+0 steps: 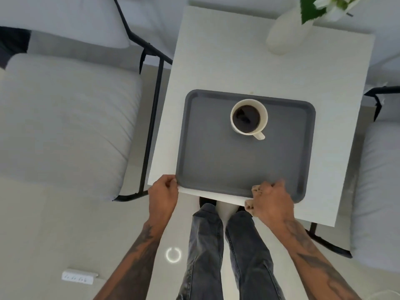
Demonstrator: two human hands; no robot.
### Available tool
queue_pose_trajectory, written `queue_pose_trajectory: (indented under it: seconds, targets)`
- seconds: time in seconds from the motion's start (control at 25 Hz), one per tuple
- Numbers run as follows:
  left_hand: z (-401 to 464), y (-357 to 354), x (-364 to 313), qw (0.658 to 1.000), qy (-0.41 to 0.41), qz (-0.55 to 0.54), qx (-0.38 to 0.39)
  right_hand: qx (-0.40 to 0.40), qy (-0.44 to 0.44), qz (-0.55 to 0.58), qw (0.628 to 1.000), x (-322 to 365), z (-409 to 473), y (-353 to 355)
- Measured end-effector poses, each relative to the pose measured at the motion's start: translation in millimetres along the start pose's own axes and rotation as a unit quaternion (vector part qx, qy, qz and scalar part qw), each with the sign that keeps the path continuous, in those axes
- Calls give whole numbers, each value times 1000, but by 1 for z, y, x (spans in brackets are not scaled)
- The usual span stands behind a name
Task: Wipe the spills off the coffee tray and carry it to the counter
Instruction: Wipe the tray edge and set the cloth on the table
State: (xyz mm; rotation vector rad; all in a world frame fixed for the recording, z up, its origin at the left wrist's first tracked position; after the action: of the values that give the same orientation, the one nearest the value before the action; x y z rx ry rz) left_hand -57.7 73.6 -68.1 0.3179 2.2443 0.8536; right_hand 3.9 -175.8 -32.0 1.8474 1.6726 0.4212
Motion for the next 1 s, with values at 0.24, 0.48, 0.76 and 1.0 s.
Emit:
queue_pose_trajectory:
  seconds: [0.24, 0.48, 0.76, 1.0]
  targets:
    - [1, 3, 12, 999, -9, -44, 16, 51, 121, 92, 987, 151, -32, -10]
    - [-13, 26, 18, 931, 202, -305, 20, 279, 58, 499, 818, 134, -16, 0]
    - [-107, 17, -87, 804, 118, -519, 264, 524, 28, 710, 470, 10, -60, 18]
    - [-134, -31, -131, 884, 80, -404, 223, 411, 91, 656, 626, -88, -59, 31]
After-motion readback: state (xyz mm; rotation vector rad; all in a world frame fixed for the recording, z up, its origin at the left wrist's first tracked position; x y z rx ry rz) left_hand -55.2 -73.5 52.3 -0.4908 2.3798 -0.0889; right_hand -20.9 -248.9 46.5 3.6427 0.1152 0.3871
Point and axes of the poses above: each hand's wrist, its own z-axis towards the middle knuckle, its own y-axis out of the back of the hand, x = y × z, the point moved 2 cm from there along z, towards the middle knuckle, and after that the axes turned 9 degrees about -y, right-handed, at the moved point
